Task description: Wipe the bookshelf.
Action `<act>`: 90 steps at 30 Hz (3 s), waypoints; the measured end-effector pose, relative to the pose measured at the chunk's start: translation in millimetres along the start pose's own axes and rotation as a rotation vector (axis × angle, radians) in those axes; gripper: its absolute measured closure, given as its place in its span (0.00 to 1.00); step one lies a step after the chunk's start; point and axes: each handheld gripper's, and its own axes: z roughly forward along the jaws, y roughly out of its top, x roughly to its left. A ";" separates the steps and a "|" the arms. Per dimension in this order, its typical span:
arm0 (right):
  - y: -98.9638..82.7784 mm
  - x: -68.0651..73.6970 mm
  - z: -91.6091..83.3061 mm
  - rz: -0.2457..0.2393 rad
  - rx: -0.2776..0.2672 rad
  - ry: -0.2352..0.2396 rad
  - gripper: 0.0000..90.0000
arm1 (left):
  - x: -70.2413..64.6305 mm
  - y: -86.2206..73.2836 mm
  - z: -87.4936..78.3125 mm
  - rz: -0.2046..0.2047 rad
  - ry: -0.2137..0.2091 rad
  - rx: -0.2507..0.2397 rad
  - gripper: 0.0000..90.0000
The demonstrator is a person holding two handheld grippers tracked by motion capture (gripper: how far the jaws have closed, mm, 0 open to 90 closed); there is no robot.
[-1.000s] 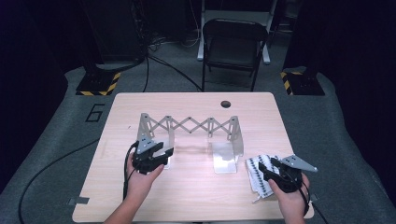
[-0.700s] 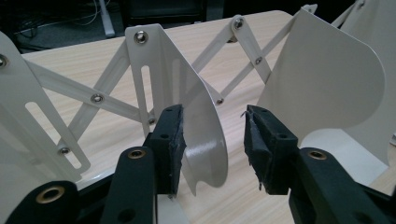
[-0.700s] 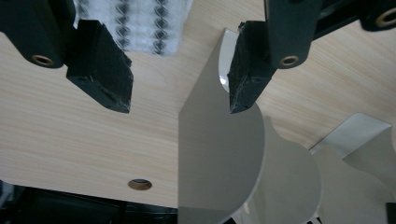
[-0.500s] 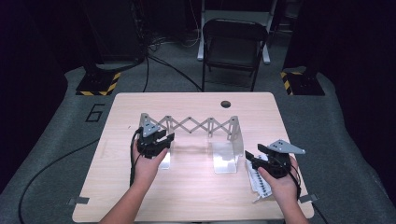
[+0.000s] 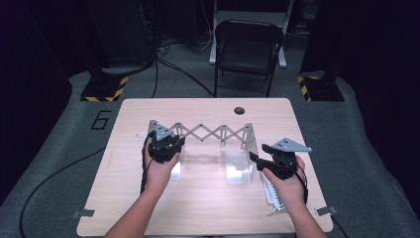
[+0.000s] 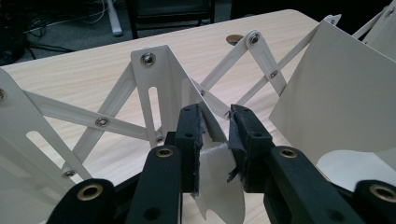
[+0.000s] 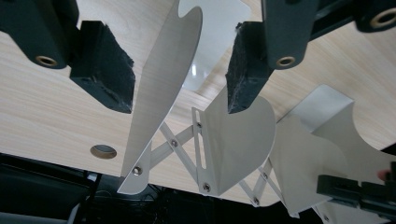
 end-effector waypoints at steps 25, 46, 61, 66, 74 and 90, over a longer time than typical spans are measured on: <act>-2.4 26.8 -6.9 -0.038 -0.008 0.030 0.59 | 12.4 -3.7 -15.4 0.004 0.026 0.014 0.98; 45.5 20.5 18.1 -0.130 0.035 0.123 0.61 | 17.4 -16.0 -43.5 0.031 -0.036 0.032 0.99; 82.7 27.2 61.2 -0.341 0.153 0.201 0.55 | 13.8 0.6 -33.8 0.050 -0.070 0.019 0.78; 87.7 31.1 72.7 -0.376 0.251 0.211 0.72 | 13.9 6.6 -27.6 0.045 -0.074 0.045 0.71; 97.4 31.9 91.8 -0.422 0.387 0.266 0.79 | 18.7 12.6 -15.5 0.013 -0.119 0.119 0.69; 97.2 34.6 110.1 -0.450 0.490 0.286 0.89 | 19.2 11.2 -10.1 0.005 -0.094 0.144 0.86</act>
